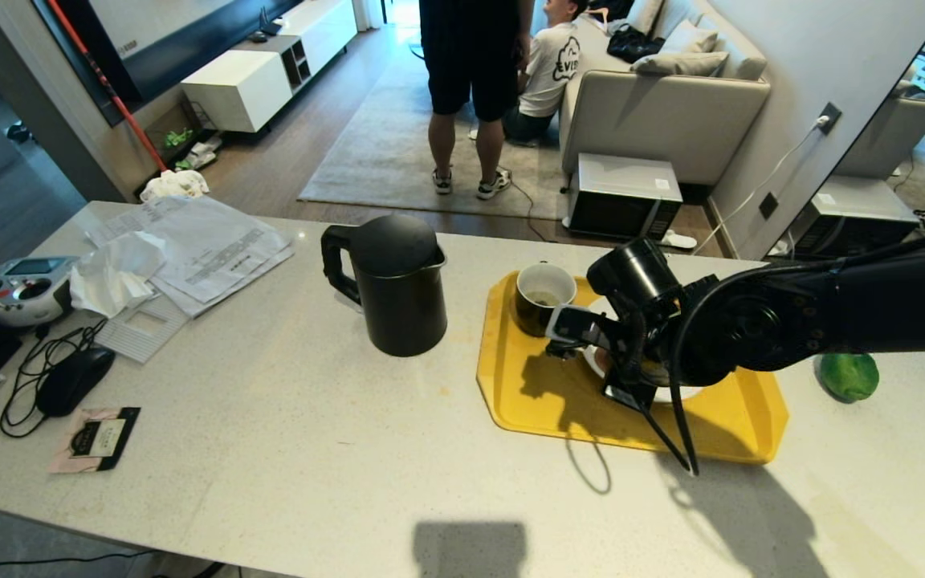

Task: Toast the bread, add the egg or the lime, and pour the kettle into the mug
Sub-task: Put the egg in the bowl

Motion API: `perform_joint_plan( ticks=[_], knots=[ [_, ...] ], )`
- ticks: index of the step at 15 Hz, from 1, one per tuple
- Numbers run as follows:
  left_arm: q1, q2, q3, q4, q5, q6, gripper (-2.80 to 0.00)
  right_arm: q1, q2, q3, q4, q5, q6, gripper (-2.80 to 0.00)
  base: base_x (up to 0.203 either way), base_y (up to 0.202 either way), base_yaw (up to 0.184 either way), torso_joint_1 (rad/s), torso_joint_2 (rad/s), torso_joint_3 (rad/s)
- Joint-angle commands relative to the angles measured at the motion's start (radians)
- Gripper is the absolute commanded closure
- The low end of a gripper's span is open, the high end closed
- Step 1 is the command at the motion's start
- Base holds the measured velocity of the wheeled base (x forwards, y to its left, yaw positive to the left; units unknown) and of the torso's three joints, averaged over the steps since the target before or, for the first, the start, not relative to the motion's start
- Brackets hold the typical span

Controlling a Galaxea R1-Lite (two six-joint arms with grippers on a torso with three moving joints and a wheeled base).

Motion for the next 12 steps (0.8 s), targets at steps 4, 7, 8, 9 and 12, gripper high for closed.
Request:
perform_joint_plan(
  ticks=[4, 7, 8, 9, 12],
  knots=[
    [0.0, 0.001, 0.0, 0.0, 0.0, 0.0, 0.0, -0.045, 0.118, -0.087, 0.004, 0.033, 0.003, 0.0, 0.0, 0.0, 0.0, 0.0, 0.0, 0.0],
    [0.0, 0.001, -0.001, 0.0, 0.0, 0.0, 0.0, -0.068, 0.14, -0.116, 0.004, 0.044, 0.001, 0.0, 0.0, 0.0, 0.0, 0.0, 0.0, 0.0],
    [0.0, 0.001, 0.001, 0.0, 0.0, 0.0, 0.0, -0.074, 0.145, -0.122, 0.004, 0.044, 0.001, 0.0, 0.0, 0.0, 0.0, 0.0, 0.0, 0.0],
    [0.0, 0.001, 0.001, 0.0, 0.0, 0.0, 0.0, -0.077, 0.152, -0.132, 0.004, 0.044, 0.001, 0.0, 0.0, 0.0, 0.0, 0.0, 0.0, 0.0],
    [0.0, 0.001, -0.001, 0.0, 0.0, 0.0, 0.0, -0.095, 0.172, -0.152, 0.004, 0.044, -0.002, 0.0, 0.0, 0.0, 0.0, 0.0, 0.0, 0.0]
  ],
)
